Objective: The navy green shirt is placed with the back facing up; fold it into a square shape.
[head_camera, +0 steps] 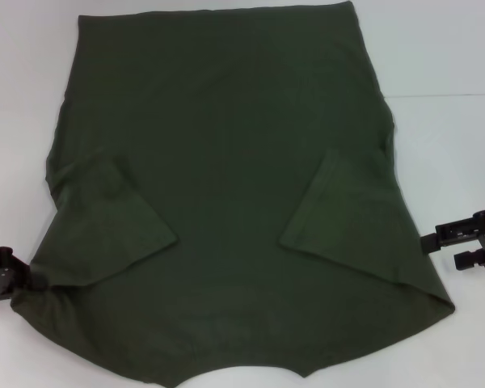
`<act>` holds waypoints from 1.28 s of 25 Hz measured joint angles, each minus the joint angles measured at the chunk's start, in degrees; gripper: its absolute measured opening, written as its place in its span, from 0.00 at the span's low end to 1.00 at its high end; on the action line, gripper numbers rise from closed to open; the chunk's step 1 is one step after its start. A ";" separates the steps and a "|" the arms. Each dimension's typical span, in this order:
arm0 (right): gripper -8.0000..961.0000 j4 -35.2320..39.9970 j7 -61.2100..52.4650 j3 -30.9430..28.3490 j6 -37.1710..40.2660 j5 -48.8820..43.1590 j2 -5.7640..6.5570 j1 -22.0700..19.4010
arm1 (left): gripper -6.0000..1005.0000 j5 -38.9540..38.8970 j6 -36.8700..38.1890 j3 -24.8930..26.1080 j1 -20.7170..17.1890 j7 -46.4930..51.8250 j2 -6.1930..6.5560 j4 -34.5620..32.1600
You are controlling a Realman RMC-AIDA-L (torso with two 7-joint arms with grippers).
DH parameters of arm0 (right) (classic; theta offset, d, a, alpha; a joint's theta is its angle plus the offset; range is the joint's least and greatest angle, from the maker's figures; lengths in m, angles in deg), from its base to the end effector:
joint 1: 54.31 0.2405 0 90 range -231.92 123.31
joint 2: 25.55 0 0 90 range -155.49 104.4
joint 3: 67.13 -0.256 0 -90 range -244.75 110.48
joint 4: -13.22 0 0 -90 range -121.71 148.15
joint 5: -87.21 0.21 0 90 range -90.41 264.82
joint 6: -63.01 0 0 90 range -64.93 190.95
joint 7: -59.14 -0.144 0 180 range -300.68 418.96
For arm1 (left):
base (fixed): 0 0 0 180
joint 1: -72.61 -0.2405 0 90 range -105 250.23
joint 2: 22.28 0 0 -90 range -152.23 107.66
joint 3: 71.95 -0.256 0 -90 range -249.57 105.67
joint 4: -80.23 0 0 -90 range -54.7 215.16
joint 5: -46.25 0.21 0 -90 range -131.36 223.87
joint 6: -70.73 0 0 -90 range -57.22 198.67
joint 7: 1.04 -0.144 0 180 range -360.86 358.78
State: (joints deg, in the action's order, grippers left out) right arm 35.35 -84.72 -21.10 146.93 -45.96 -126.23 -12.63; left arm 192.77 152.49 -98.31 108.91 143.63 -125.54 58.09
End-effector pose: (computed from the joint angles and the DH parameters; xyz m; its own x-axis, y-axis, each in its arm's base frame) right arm 0.3118 0.3690 0.0697 0.0694 -0.9830 -0.1702 -0.9945 -0.0547 -0.0897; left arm -0.3576 0.3373 0.0683 -0.1405 0.9479 0.2858 0.9866 0.1582 -0.0397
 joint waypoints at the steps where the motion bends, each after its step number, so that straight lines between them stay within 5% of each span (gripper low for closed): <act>1: 0.88 0.00 0.03 0.00 -0.03 0.00 -0.05 -0.22 | 0.02 0.00 -0.01 0.00 0.00 0.00 0.00 0.00; 32: 0.87 -0.08 3.17 0.44 -1.27 -0.84 -2.32 -2.24 | 0.04 -0.06 -0.84 0.08 0.54 0.04 -0.09 0.00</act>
State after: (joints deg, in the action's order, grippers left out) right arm 35.28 -81.54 -20.66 145.66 -46.80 -128.55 -14.86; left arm 192.71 151.64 -98.23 109.45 143.67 -125.63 58.09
